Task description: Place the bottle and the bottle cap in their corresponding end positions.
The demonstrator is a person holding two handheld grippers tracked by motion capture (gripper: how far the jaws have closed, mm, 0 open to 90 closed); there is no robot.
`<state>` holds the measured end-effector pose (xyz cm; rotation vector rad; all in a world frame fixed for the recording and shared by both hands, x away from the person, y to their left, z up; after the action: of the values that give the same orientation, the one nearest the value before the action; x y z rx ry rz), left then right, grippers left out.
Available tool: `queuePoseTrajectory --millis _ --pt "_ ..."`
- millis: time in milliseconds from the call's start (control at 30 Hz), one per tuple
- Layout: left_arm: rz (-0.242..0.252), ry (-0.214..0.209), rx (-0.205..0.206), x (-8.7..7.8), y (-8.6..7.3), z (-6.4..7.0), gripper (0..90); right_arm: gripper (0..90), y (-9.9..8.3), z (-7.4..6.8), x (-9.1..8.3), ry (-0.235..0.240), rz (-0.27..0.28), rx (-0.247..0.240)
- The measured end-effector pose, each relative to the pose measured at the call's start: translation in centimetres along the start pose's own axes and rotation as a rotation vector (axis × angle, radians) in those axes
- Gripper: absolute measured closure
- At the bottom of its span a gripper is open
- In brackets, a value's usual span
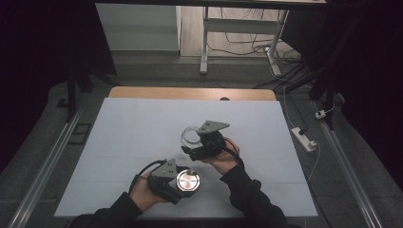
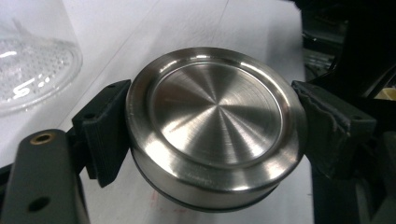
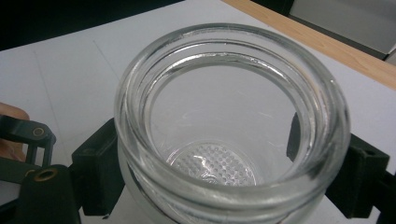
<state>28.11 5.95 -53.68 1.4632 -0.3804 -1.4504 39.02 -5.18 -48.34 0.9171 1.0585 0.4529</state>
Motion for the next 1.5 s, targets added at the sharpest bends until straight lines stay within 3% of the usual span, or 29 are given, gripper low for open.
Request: queuePoseTrajectory --millis 400,833,1067,1500 --pt "-0.077 0.011 -0.01 1.8 -0.8 -0.8 18.5 15.1 -1.0 0.9 1.0 -0.021 -0.031 0.011" --pt "-0.122 0.047 -0.014 3.2 -1.1 -1.6 18.5 15.0 -1.7 1.7 2.1 -0.041 -0.048 0.011" --pt "-0.176 0.069 -0.015 3.8 -1.5 -2.0 18.5 15.0 -2.0 2.4 2.8 -0.052 -0.054 0.012" --pt "-0.191 0.084 -0.045 4.0 -1.5 -2.9 18.4 15.0 -2.7 3.0 4.8 -0.047 -0.086 0.015"
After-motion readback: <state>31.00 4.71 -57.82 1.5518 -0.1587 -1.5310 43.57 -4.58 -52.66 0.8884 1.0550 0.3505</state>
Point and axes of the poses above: each handheld gripper's, and its own axes: x roughly forward along the jaws, y roughly out of its top, z roughly to its right, the point moved 5 cm from there along x, roughly forward along the jaws, and after that the axes turned 11 degrees about -x, right-handed, at the moved point
